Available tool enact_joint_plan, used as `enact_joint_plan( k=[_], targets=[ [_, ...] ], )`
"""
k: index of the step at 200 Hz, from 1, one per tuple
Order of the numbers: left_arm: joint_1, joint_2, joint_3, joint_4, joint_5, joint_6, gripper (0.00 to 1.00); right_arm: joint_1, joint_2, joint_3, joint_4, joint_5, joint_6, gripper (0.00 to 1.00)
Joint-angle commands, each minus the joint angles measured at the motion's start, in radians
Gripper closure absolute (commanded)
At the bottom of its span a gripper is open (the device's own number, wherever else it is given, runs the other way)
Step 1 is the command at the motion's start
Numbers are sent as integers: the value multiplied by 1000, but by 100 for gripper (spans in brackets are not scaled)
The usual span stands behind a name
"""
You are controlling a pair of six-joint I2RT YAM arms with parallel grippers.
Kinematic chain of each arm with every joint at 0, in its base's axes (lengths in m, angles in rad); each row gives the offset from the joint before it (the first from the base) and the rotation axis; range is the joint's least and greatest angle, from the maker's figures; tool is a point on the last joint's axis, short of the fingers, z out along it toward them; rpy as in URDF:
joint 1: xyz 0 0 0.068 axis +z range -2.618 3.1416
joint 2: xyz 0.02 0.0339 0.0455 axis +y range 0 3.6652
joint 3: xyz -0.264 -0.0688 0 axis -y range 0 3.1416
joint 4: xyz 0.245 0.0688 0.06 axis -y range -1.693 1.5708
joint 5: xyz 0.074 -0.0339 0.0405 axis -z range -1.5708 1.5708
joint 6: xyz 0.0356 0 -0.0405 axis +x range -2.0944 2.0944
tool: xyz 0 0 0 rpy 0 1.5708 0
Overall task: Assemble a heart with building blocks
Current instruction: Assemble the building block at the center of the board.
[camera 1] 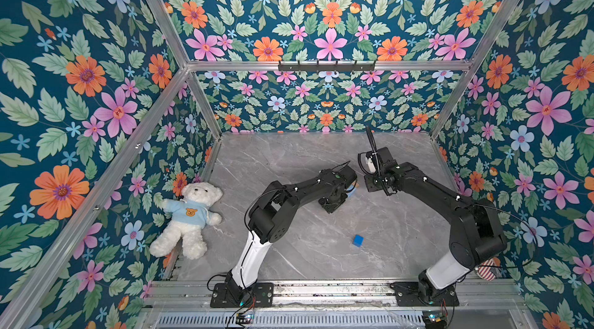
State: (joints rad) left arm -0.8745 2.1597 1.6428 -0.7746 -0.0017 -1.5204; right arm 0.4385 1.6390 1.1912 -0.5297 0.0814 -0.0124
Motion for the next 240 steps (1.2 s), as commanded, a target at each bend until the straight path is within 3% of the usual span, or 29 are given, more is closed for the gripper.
enact_joint_plan(
  k=[1,240],
  targets=[
    [11,10,-1,-22,-14,15,69,1,8,7,-16,-6,12,100],
    [34,3,-16,-31,-6,29,65,0,93,42,-30,-46,10,100]
  ],
)
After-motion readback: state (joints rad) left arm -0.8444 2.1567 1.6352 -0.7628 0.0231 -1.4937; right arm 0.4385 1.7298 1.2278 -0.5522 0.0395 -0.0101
